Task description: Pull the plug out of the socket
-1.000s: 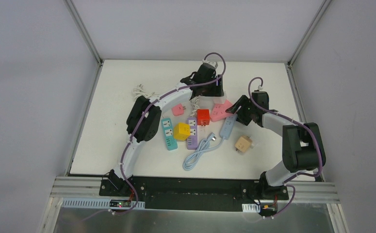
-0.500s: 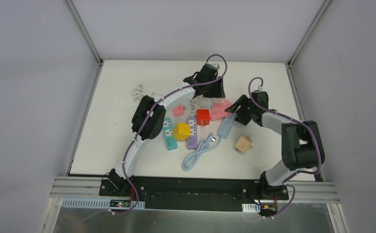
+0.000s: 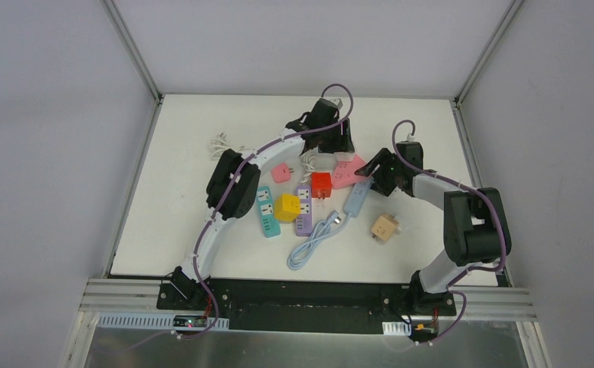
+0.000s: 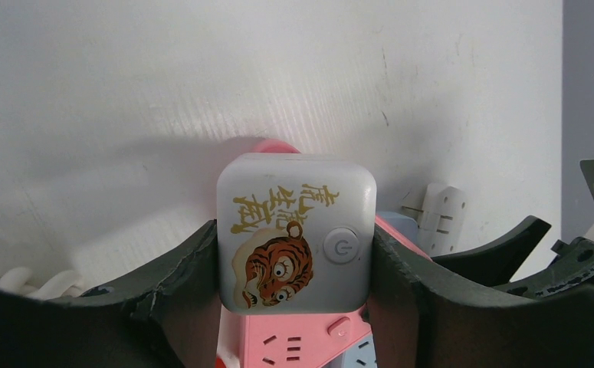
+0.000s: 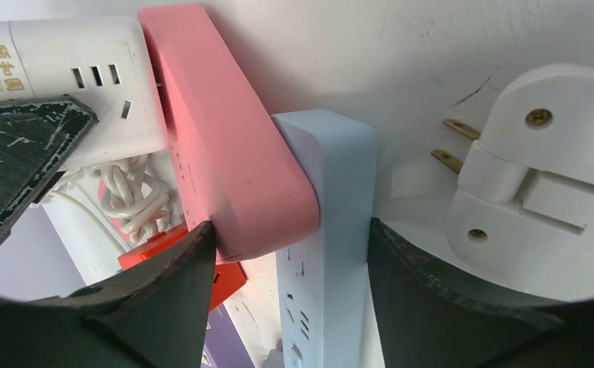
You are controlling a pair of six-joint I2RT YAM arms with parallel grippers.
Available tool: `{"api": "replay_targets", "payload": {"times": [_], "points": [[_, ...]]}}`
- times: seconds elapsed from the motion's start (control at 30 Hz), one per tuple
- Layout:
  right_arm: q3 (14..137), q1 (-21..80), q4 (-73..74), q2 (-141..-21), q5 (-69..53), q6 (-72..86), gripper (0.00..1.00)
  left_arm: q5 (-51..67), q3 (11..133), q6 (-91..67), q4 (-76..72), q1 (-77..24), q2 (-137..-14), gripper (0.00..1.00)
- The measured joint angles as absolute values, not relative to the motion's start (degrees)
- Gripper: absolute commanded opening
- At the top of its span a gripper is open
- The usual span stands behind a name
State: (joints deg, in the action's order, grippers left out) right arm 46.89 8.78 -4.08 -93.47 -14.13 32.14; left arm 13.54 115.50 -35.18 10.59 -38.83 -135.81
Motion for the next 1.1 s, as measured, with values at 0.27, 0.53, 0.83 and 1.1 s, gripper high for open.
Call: {"api": "replay_targets", "payload": {"times": [0.27,0.53,0.83,1.1], "points": [[47.6,8.8,-3.9,-93.6,-12.6,31.9,0.0,15.6,113.7,-38.0,6.5,-37.9,-135.8,0.0],[47.6,8.8,-3.9,-93.9,-12.7,32.0,0.0,8.1,114.0,-35.2,8.8,-40.1,-135.1,0.0],[47.6,9.3,-3.8,-94.0,-13.4,31.3,0.0,6.4,116.2,-34.4,14.1,-40.4,-135.0,0.0],[48.3,9.3,-3.7,-94.1,-12.7,30.4,0.0,13.2,112.2,-38.9,9.3,-37.9,-133.9,0.0]]}}
